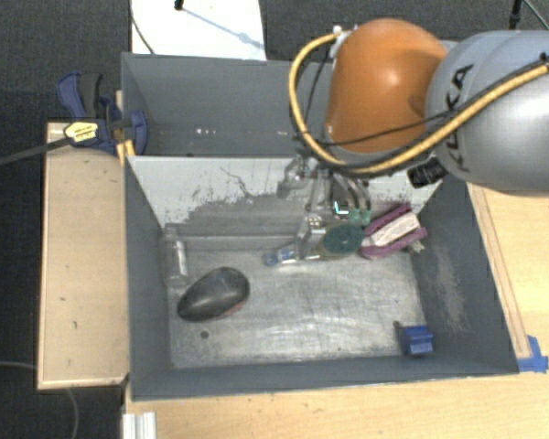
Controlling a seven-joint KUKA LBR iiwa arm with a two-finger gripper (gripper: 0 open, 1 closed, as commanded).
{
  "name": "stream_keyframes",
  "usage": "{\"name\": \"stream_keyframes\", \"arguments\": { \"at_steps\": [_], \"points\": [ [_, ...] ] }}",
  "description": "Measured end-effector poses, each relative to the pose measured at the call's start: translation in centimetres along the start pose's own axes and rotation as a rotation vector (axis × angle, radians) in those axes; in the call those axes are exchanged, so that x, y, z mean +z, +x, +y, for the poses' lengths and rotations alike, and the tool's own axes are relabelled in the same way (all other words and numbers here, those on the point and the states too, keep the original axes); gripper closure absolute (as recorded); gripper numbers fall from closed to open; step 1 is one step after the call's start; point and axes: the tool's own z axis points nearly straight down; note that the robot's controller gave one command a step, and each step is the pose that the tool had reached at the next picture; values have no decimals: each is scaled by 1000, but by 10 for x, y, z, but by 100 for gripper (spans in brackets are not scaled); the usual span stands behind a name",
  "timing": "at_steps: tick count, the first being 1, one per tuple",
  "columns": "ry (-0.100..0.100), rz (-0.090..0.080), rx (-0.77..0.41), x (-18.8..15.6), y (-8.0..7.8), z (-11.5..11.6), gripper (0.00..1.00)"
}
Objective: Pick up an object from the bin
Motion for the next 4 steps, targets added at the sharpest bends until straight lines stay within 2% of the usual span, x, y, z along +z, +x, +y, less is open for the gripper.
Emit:
{"name": "stream_keyframes", "arguments": {
  "at_steps": [1,2,3,4],
  "points": [
    [0,0,-127,134,16,77,0],
    [0,-7,-106,167,0,57,0],
    [10,-4,-364,166,29,130,0],
    [10,-2,-360,166,29,129,100]
  ]
}}
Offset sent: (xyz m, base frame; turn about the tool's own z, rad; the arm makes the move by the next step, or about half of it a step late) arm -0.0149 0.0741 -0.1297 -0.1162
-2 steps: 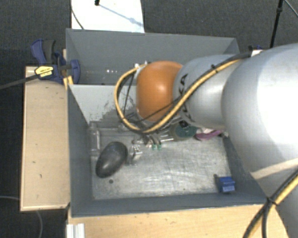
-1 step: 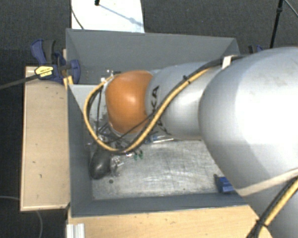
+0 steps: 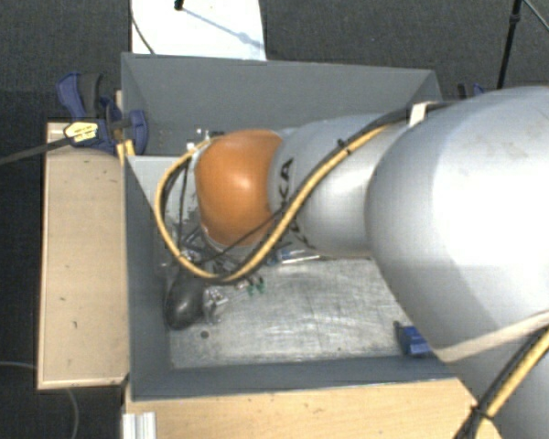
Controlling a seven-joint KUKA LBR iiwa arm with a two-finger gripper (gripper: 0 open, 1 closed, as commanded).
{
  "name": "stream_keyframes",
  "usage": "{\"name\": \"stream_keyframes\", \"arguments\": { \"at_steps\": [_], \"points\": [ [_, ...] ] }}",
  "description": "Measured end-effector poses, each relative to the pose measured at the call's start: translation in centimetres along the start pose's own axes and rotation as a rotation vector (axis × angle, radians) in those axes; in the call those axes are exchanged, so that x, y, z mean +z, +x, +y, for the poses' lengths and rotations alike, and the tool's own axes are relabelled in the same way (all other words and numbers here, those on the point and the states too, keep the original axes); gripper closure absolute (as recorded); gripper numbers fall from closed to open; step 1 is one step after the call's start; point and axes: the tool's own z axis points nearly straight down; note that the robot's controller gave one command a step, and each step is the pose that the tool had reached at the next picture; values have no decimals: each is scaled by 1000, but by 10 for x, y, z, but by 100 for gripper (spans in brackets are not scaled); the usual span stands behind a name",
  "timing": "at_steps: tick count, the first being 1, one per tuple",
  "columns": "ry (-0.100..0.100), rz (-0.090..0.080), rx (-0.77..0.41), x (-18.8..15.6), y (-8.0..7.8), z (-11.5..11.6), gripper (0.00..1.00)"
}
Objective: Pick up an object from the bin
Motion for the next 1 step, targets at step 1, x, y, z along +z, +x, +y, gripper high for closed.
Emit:
{"name": "stream_keyframes", "arguments": {
  "at_steps": [1],
  "points": [
    [-6,-16,-259,-198,14,-9,100]
  ]
}}
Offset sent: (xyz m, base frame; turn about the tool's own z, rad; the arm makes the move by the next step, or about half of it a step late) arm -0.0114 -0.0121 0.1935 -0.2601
